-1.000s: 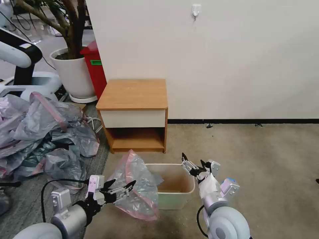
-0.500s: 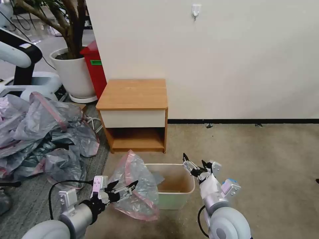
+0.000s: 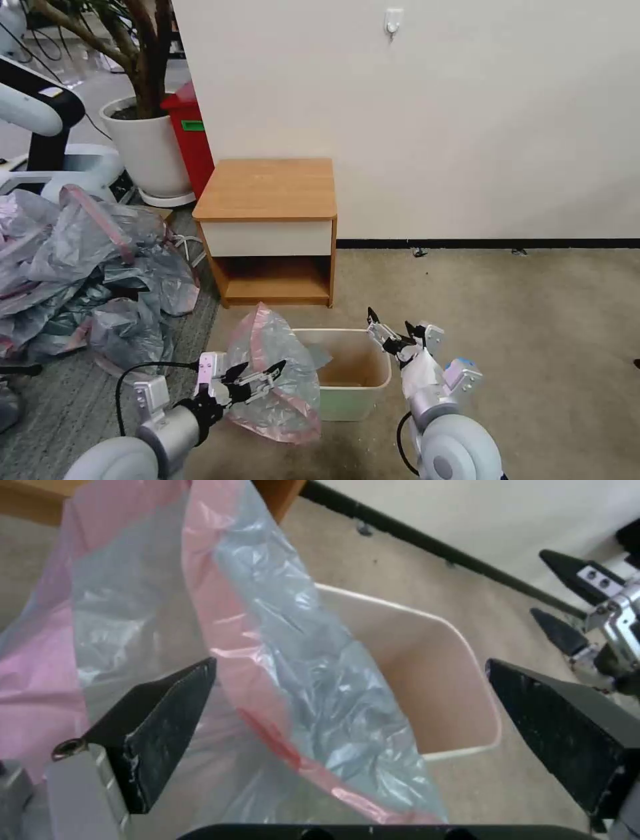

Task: Pick up the garbage bag from the table and place it over the trash can.

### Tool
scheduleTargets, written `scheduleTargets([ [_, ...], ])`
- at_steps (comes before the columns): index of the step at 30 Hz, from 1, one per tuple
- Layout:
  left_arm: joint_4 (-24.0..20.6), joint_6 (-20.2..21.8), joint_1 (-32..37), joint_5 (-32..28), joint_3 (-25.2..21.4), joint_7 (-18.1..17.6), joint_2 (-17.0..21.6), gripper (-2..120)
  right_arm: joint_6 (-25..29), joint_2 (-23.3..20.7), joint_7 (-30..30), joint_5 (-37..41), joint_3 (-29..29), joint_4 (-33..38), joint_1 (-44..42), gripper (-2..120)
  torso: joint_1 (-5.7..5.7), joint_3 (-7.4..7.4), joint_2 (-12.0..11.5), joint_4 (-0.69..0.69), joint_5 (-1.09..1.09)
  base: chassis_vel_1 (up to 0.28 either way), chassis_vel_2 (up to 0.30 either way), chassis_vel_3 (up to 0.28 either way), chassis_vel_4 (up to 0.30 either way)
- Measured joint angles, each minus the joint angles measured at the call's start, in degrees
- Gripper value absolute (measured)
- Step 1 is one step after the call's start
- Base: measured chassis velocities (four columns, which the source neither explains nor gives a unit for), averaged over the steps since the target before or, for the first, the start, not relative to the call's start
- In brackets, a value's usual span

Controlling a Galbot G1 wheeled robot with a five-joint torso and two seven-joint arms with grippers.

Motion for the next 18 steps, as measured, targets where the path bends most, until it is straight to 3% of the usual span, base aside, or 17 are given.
scheduleTargets([
  [6, -0.2, -0.2, -0.2, -0.1, 0.2, 0.0, 0.3, 100, 0.1, 0.1, 0.0, -0.2, 0.1, 0.0, -0.2, 98, 0.00, 0.00, 0.0, 0.00, -0.01, 0.000, 0.000, 0.000, 0.000],
  [13, -5.6, -0.2, 1.4, -1.2, -2.4, 0.5, 3.1, 100, 0.1, 0.5, 0.0, -0.5, 0.6, 1.0, -1.0, 98, 0.00, 0.00, 0.0, 0.00, 0.00, 0.000, 0.000, 0.000, 0.000],
  [18, -7.0, 0.4, 2.2, -1.5, -3.4, 0.4, 4.4, 100, 0.1, 0.4, 0.0, -0.5, 1.1, 1.4, -1.3, 98, 0.00, 0.00, 0.0, 0.00, 0.00, 0.000, 0.000, 0.000, 0.000],
])
